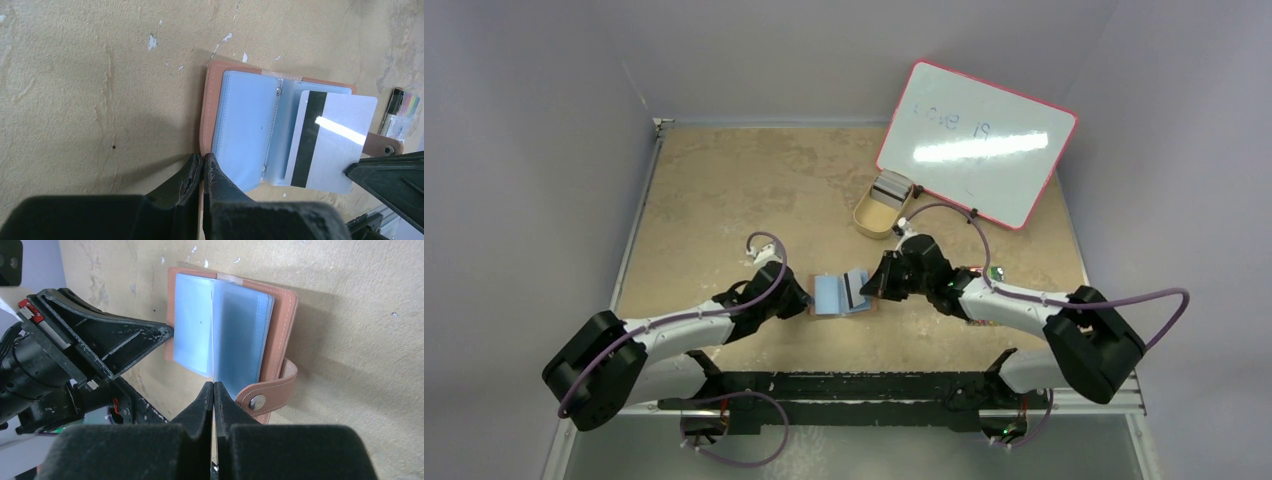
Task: Put the credit cards into the card holder
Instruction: Insert the credit card into the card holder.
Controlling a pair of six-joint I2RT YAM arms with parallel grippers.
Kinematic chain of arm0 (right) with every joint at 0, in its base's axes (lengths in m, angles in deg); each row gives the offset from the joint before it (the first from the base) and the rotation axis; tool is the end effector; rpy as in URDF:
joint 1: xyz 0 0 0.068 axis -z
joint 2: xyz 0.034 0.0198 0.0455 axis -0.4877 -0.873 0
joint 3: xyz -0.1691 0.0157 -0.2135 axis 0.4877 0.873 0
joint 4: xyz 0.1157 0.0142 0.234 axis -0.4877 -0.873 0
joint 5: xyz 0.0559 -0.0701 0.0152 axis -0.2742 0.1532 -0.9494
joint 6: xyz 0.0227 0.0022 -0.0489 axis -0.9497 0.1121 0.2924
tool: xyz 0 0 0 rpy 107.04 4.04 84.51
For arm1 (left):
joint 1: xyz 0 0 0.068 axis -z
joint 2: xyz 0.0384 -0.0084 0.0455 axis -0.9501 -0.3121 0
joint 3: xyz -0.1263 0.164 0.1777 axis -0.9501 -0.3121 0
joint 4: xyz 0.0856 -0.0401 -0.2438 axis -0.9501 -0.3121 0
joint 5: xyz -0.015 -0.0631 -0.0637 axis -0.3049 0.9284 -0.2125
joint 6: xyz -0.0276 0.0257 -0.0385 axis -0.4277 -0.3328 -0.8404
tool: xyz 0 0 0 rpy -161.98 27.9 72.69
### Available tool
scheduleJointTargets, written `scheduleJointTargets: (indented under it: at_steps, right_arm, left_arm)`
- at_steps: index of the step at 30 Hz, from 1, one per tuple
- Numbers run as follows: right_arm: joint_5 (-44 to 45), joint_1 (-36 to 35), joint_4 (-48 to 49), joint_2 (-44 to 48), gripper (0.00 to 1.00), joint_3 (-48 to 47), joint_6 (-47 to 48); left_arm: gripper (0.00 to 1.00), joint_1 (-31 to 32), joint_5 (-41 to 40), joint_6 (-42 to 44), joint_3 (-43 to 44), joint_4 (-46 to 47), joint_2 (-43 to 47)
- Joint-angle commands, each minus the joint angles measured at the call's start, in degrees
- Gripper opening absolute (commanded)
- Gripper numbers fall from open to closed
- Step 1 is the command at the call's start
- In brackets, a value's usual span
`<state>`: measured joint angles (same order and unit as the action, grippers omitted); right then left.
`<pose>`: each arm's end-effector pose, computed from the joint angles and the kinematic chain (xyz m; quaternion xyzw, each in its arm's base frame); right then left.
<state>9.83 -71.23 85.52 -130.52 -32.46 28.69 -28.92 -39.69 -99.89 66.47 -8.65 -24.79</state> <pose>0.1962 0.1865 0.1884 0.0117 0.8666 0.4149 0.2770 0.1542 -0.1358 0.1409 -0.1924 0.9002 -0.2634 0.2886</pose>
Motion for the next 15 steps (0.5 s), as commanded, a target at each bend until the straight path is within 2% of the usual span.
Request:
scheduleJointTargets:
  at_steps: [1,15]
  right_arm:
    - [-1.7,-0.1,8.4,-1.6,0.00,2.1,-4.4]
    - [-3.7,-0.1,17.3,-8.9,0.00,5.0,-8.0]
  left_arm:
    - [0.00,0.4,-1.0,-0.7,0.2,2.7,-1.1]
    - [0.00,0.4,0.1,-1.5,-0.6,4.4,-1.6]
